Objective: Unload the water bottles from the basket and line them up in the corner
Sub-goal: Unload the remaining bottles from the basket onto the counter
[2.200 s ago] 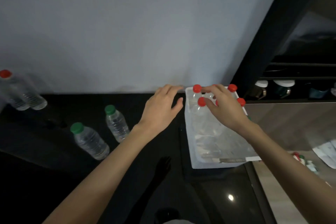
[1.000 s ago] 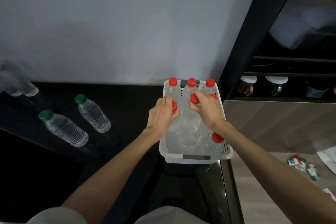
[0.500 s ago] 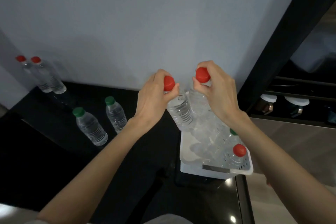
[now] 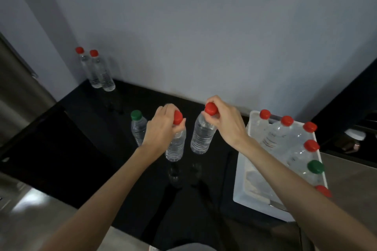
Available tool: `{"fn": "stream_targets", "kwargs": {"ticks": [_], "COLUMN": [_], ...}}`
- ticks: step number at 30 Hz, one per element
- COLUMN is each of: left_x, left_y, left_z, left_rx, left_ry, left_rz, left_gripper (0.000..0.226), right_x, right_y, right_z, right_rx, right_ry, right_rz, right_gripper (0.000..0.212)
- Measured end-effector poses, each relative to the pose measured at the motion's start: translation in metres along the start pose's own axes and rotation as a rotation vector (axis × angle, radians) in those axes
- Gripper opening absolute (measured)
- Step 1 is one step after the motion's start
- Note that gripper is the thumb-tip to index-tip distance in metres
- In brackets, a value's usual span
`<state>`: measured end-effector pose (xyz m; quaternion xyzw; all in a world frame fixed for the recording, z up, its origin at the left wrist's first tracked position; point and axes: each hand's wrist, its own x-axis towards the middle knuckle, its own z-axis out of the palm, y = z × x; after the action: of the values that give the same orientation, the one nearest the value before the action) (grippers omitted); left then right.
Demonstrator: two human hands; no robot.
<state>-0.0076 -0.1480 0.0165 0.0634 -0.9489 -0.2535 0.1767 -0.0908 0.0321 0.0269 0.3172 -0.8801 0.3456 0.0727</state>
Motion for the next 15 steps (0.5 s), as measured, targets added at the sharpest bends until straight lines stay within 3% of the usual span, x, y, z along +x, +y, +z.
{"fn": "stream_targets", "kwargs": {"ticks": [5, 15], "left_x": [-0.006, -0.011], "left_y": [-0.043, -0.082], "left_z": [0.001, 0.012], "left_rx": [0.041, 0.051], "left_ry": [-0.086, -0.199], "left_rz": [-0.041, -0.079], "left_gripper": [0.026, 0.024], "right_x": [0.004, 0.017], "right_y": [0.003, 0.005], "right_z": [0.045, 0.087], "right_rx": [-0.038, -0.052], "right_ry": [-0.16, -0.279], "right_rz": [0.025, 0.113], "right_gripper": [0.026, 0.027]}}
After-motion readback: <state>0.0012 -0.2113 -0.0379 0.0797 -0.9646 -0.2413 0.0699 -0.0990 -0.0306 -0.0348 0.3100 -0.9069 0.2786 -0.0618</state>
